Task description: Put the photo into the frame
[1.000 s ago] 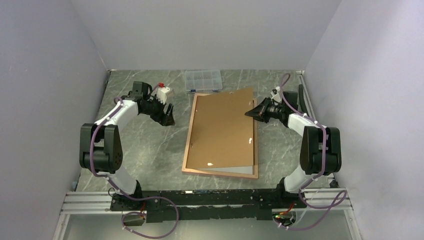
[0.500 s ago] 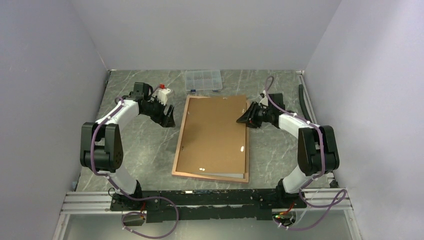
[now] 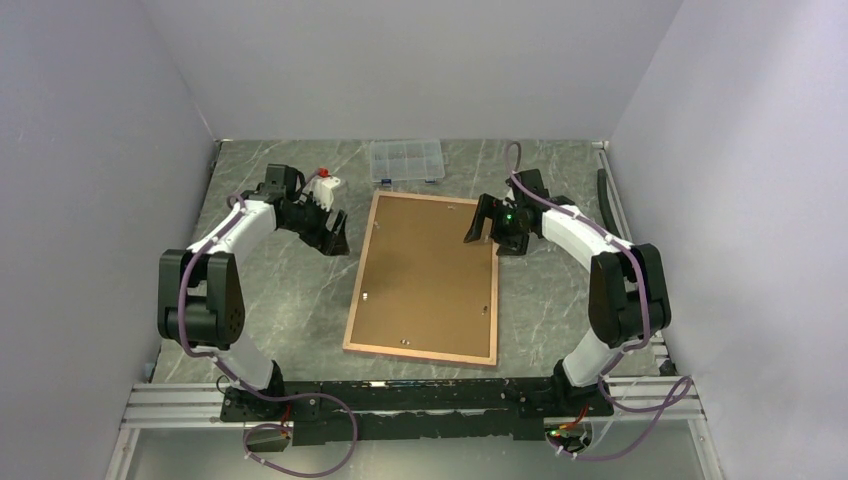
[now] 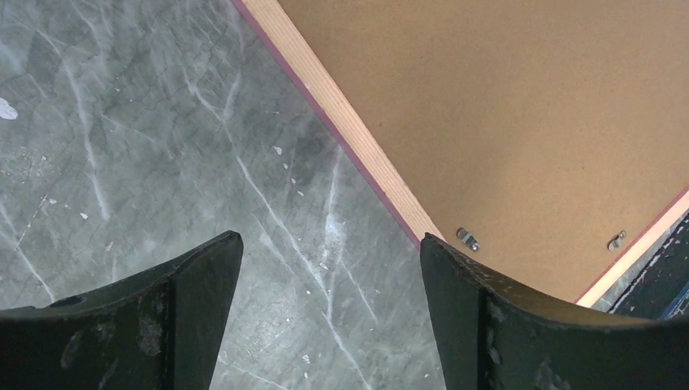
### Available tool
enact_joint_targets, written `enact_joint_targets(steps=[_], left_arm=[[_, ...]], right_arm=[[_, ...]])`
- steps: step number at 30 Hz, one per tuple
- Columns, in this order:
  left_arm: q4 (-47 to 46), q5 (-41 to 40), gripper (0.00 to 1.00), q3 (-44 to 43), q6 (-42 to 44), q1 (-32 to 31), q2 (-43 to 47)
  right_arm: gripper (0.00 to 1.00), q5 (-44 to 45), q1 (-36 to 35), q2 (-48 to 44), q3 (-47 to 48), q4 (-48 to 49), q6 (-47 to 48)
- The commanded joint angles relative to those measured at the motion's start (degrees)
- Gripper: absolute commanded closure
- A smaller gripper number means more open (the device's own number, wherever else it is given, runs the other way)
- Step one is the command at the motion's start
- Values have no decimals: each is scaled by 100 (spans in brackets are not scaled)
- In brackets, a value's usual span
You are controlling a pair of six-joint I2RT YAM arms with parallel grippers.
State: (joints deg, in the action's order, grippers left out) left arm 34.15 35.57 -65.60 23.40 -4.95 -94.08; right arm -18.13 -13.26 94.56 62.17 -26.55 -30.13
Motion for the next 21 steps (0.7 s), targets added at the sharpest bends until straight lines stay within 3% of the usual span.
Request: enact_joint_targets(steps=[1,7,12,17,21], left_arm=[[129,-76,14,-179,195,-25,258],[272,-228,9,-321,135,-11,312],[525,61,6,-696,-101,285,432],[565,705,6,-782,-406,756,379],[838,1108,10,-549,-490,750,22]], right_arm=[[0,655,-79,-149,422,-513,234],[0,894,-202,-576,565,-621,140],[0,1980,-950,-1263,820,-421,-132],[0,237,-622,-1873,-519,1196,-820],[3,635,-1837,-1571,-477,1354,-874]])
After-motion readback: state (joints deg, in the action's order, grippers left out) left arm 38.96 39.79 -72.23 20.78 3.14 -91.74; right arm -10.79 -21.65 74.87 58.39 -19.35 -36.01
